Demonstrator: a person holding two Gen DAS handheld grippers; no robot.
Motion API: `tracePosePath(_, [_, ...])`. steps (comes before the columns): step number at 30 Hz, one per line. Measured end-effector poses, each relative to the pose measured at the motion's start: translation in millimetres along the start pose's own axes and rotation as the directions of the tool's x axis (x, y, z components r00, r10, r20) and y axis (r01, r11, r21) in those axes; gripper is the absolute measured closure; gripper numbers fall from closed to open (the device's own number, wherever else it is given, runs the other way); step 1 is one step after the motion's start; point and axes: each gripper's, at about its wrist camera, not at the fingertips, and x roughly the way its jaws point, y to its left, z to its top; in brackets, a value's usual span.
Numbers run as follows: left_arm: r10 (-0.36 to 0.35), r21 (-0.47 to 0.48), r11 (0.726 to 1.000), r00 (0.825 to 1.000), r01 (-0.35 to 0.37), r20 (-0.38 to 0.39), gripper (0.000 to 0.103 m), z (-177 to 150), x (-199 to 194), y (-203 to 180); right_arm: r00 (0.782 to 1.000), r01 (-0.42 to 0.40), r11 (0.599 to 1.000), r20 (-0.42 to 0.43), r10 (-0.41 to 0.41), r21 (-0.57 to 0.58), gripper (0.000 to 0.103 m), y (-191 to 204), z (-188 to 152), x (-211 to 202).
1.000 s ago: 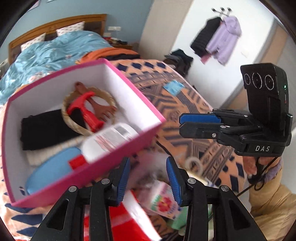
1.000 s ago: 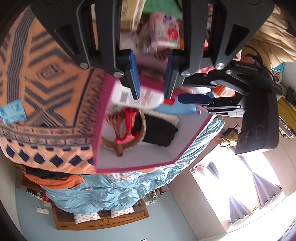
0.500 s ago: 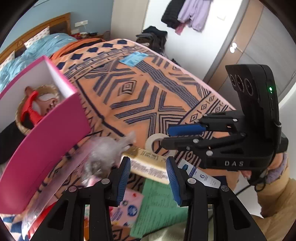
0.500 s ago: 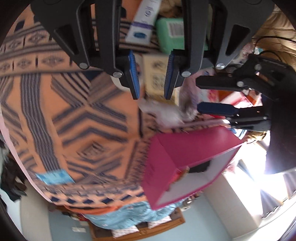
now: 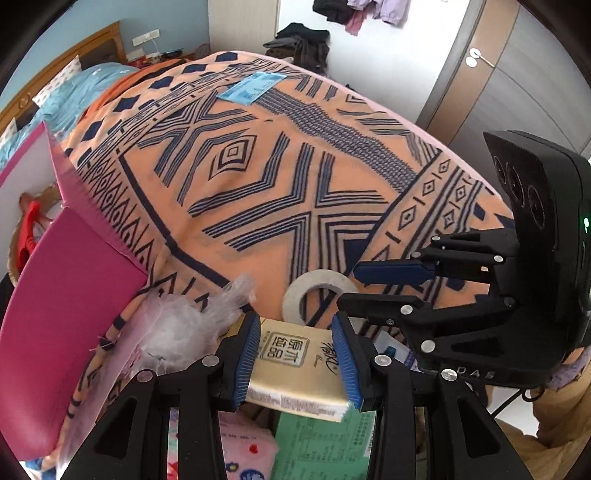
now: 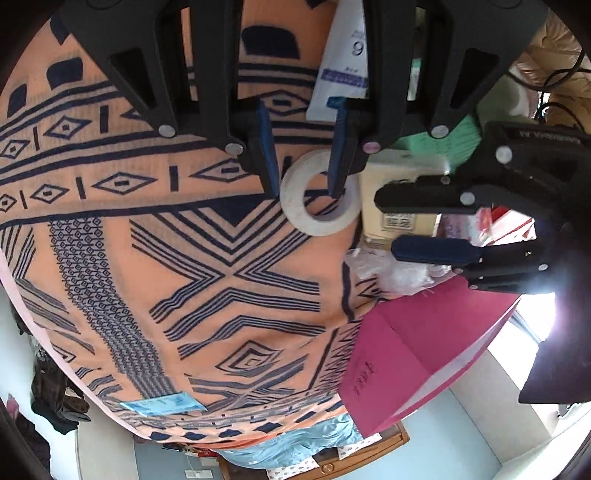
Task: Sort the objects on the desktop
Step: 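Lower the right gripper onto the white tape roll and close it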
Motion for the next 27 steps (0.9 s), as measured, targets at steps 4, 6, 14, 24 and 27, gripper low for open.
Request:
tracePosePath(4, [0.008,-0.001,1.0,1.0,-0.008,-0.015,0.062,1.0,3.0,2.3,0.999,0.029,0.999,-0.013,-0.03,-0.04,0.074,4.7,2.1,10.8])
tracePosePath(6, [0.014,0.011,1.0,1.0,-0.014,-0.022,0.062,1.5,4.8,0.5,0.998,0.058,0.995,-0.011,-0.059,-0.077,0.074,9.7,3.7,14.3])
tracePosePath(14, [0.002,0.03,1.0,0.999,0.0,-0.046,0.062,5.0,10.5,-2.1,0.994,0.106,0.988,0.031,-0.103,-0.115,0.086,10.0,6.0,13.9])
tracePosePath(24, [-0.116,-0.063,0.992,0.989,0.111,-0.096,0.076,15.1,26.4,10.4,0.991,0.078,0.996,0.109,-0.073,-0.046,0.086,3.6,11.5,-1.0])
tracePosePath(27, [-0.131,-0.088,0.989,0.987,0.123,-0.095,0.079,15.6,27.4,14.1,0.991,0.089,0.995,0.102,-0.084,-0.047,0.086,3.1,10.2,2.5])
